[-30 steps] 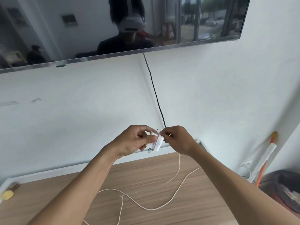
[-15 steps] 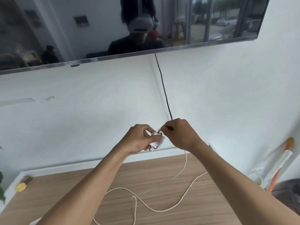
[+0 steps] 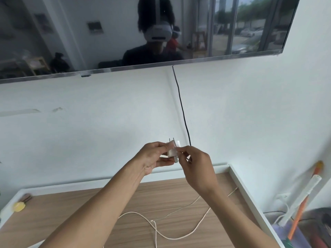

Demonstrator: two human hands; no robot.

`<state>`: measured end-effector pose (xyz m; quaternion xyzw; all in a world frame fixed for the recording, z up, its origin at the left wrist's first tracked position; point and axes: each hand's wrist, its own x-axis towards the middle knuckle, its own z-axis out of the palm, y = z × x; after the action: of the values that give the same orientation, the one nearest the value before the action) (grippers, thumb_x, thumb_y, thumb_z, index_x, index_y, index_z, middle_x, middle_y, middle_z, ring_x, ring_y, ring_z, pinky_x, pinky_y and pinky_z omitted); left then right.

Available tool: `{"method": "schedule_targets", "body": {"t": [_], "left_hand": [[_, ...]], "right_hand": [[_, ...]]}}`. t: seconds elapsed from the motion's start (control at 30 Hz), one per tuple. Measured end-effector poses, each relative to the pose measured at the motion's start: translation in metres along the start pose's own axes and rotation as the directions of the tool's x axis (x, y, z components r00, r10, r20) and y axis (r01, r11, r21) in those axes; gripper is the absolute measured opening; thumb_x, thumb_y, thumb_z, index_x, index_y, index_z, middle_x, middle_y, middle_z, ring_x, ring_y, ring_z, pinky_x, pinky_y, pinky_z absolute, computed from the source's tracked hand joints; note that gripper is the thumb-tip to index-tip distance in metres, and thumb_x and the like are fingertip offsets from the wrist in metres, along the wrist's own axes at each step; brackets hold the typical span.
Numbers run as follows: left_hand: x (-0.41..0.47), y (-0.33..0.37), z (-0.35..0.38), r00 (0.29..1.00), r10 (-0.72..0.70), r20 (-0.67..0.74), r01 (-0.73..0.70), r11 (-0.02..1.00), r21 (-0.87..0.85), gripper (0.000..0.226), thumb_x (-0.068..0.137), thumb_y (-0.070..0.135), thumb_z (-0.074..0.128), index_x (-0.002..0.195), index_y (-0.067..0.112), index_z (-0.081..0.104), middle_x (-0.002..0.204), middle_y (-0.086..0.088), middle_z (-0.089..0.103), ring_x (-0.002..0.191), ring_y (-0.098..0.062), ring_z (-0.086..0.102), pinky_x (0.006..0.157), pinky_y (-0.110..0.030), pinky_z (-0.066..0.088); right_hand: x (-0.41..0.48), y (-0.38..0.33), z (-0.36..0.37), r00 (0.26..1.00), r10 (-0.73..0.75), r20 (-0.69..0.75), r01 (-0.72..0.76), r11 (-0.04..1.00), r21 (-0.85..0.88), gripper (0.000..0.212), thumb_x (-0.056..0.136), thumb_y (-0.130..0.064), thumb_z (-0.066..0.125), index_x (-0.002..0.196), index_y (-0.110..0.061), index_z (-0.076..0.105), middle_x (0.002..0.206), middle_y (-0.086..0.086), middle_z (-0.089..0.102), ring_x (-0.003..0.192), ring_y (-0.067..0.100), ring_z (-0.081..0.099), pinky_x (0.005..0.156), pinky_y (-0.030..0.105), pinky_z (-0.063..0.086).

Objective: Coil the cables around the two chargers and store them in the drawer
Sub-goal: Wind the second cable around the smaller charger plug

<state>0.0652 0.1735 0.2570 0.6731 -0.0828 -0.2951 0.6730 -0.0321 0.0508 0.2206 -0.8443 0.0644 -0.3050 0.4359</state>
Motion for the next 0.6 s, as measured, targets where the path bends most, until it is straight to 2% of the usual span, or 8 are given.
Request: {"method": "schedule_targets", "body": {"t": [0.17,0.33,0.5,0.6], "left_hand": [[0.004,0.010,0.002,1.000,0.005,-0.013,-0.006,0.997,-0.075,0.026,0.081,0.022,0.074,0.093,0.001,0.063,0.088,-0.017,0.070,0.070,-0.030,0.072,0.067,-0.033,0.062],[0.002,0.008,0.010,0.999,0.022,0.023,-0.020,0.997,-0.071,0.019,0.083,0.020,0.072,0.089,0.003,0.066,0.090,-0.014,0.070,0.072,-0.030,0.071,0.071,-0.035,0.061],[-0.002,0.004,0.013,0.998,0.037,0.042,-0.036,0.999,-0.028,0.024,0.084,0.025,0.071,0.098,0.006,0.067,0.097,-0.011,0.069,0.078,-0.027,0.070,0.073,-0.033,0.060],[-0.006,0.002,0.018,0.994,0.059,0.090,-0.057,0.998,-0.034,0.036,0.076,0.029,0.072,0.102,0.005,0.066,0.095,-0.011,0.069,0.077,-0.024,0.069,0.075,-0.032,0.059]], "right_hand": [[-0.020,0.010,0.009,0.999,-0.015,-0.040,0.017,0.997,0.070,0.017,0.093,-0.014,0.057,0.100,-0.019,0.071,0.062,-0.014,0.053,0.050,0.008,0.043,0.050,0.012,0.030],[-0.025,0.018,0.010,0.997,0.054,-0.061,-0.040,0.978,0.205,0.014,0.092,-0.011,0.059,0.097,-0.016,0.071,0.067,-0.008,0.062,0.046,0.006,0.039,0.048,0.011,0.030],[-0.026,0.031,0.009,0.989,0.134,-0.054,-0.115,0.957,0.267,0.009,0.092,-0.016,0.061,0.088,-0.019,0.068,0.050,-0.021,0.052,0.044,0.008,0.030,0.044,0.014,0.025],[-0.028,0.036,0.008,0.987,0.160,-0.029,-0.143,0.937,0.319,0.011,0.092,-0.023,0.062,0.082,-0.023,0.067,0.056,-0.016,0.057,0.046,0.007,0.032,0.046,0.019,0.029]]}}
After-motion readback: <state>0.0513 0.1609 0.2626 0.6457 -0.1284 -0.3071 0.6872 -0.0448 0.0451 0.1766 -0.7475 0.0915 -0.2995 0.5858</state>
